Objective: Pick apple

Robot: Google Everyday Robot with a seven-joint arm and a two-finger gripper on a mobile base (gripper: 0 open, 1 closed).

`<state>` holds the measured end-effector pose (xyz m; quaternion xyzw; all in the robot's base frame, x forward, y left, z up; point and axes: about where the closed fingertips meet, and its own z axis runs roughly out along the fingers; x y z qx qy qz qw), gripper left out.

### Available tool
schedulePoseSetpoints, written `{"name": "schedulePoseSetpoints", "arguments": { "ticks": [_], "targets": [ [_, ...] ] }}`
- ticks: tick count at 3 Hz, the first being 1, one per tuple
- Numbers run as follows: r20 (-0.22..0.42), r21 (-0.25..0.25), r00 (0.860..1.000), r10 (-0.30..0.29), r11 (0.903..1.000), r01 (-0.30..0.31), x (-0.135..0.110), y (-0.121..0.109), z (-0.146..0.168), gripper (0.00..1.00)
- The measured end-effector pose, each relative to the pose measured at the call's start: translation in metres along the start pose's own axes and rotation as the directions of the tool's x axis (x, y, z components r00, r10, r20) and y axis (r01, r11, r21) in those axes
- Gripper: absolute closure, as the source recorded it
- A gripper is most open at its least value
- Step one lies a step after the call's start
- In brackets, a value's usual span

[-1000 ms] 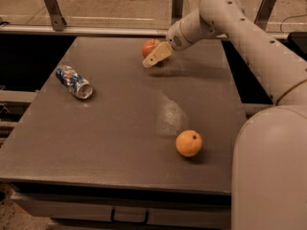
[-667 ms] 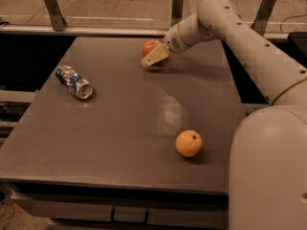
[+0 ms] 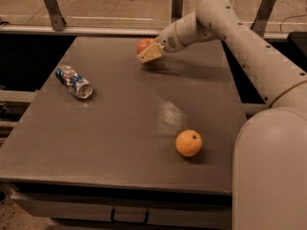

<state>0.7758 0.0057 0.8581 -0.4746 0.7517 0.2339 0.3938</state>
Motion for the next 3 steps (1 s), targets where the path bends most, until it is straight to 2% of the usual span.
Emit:
{"name": "schedulePoseSetpoints", "arguments": {
  "ticks": [1, 2, 3],
  "targets": [
    [0.069, -0.163, 0.996, -0.051, 0.9847, 0.062, -0.023, 0.061, 0.0, 0.87],
    [0.183, -0.385, 0.977, -0.111, 0.9059, 0.175, -0.053, 0.147, 0.002, 1.0],
    [0.199, -0.409, 0.973, -0.116, 0.8924, 0.19, -0.058, 0.157, 0.003, 1.0]
  ]
}}
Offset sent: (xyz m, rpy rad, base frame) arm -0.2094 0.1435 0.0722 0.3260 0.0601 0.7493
